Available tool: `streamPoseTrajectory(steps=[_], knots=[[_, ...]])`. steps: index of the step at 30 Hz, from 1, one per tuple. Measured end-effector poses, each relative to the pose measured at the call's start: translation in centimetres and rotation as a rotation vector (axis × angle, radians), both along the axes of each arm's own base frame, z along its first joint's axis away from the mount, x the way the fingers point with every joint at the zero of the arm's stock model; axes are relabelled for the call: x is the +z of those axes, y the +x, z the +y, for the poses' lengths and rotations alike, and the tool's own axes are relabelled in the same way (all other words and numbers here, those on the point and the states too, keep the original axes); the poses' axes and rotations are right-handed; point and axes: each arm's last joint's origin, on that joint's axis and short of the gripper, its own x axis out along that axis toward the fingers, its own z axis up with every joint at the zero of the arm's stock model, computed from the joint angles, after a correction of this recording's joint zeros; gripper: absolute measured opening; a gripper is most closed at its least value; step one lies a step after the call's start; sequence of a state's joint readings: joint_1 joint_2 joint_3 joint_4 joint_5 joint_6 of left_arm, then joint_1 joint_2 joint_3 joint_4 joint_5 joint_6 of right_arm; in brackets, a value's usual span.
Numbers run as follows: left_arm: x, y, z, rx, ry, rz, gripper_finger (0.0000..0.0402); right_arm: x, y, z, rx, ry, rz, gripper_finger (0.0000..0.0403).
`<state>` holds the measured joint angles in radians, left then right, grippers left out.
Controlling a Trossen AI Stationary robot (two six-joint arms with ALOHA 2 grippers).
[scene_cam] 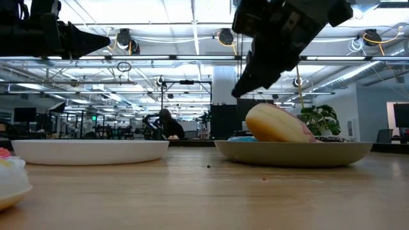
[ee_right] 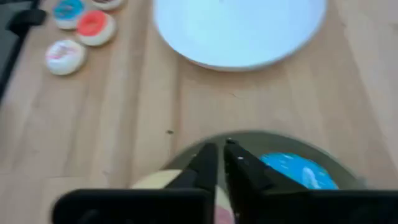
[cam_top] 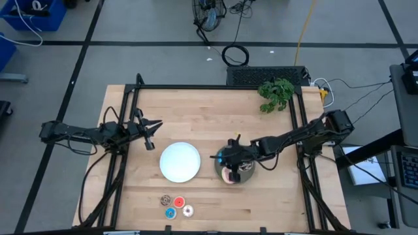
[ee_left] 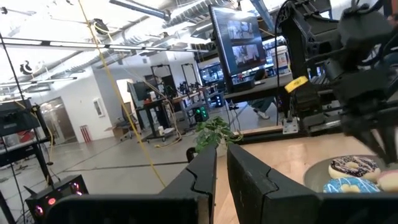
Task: Pick & Place donuts
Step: Put the small brown donut into the white plate
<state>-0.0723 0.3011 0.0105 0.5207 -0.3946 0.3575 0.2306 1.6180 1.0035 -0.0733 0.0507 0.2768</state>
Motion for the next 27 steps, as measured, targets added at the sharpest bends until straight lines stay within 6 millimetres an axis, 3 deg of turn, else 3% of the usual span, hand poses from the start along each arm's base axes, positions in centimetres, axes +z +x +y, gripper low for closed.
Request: streamPoseTrajectory(steps=[6, 15, 20, 27], knots=[[0.0, 0.0, 0.0, 0.0, -0.001, 0.0, 0.0047, -0.7, -0.2, 0.6, -0.003, 0.019, 0.031, 0.0001], [0.0, 0.0, 0.0, -0.001, -0.004, -0.004, 0.0047, -4.9, 0.3, 1.1, 0.004, 0.05, 0.186, 0.0], [0.0, 0.0, 0.0, 0.0, -0.002, -0.002, 0.0047, -4.4, 0.3, 1.0, 0.011, 0.037, 0.159, 0.0], [0.0, 0.0, 0.0, 0.0, -0.002, 0.0, 0.0047, -1.7, -0.2, 0.9, -0.016, -0.011, 0.055, 0.0]])
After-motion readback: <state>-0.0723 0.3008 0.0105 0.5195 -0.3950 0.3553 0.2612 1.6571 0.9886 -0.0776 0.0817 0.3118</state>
